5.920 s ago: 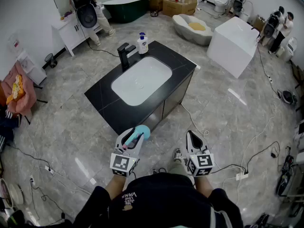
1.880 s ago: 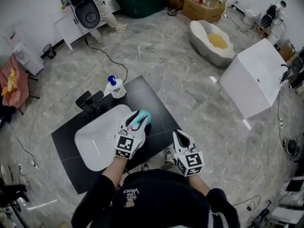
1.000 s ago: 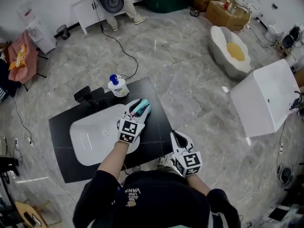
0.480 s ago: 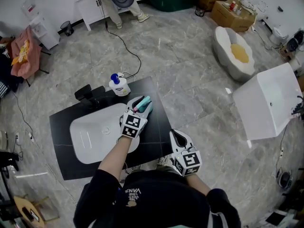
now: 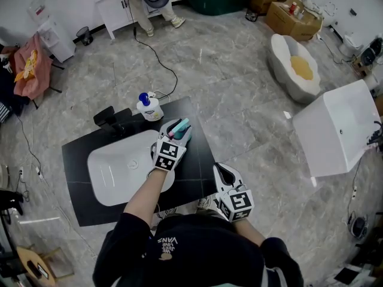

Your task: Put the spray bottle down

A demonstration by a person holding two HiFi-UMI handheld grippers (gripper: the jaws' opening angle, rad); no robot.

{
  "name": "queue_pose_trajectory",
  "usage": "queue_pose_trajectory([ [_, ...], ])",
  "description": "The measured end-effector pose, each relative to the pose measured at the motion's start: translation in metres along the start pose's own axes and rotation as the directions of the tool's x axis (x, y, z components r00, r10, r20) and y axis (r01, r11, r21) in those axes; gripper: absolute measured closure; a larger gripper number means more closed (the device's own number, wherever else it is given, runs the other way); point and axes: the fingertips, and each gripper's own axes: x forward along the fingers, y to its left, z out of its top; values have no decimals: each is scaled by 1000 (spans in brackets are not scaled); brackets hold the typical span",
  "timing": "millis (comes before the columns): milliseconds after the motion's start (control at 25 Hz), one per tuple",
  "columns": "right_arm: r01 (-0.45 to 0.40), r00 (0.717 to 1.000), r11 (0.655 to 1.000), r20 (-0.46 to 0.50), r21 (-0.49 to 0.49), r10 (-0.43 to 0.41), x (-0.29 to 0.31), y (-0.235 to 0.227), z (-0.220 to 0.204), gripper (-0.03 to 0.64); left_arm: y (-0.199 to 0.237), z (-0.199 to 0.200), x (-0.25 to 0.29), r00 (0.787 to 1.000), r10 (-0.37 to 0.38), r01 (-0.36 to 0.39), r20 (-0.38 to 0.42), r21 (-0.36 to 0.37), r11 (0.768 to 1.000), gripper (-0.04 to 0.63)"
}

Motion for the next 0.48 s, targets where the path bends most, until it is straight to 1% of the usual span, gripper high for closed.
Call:
queue_pose_trajectory([
  [160, 12, 1000, 1000, 4, 0, -12, -2, -4, 0, 615, 0, 1, 1, 1000, -11, 11, 6, -12, 1000, 423],
  [280, 22, 1000, 1000, -16, 4, -22, -4, -5, 0, 615, 0, 2, 1, 1000, -20, 20, 16, -37, 999, 364],
  [480, 26, 1000, 1000, 1, 5, -26, -4, -3, 2, 615, 3, 3, -1, 1000, -19, 21, 20, -68, 997, 316],
])
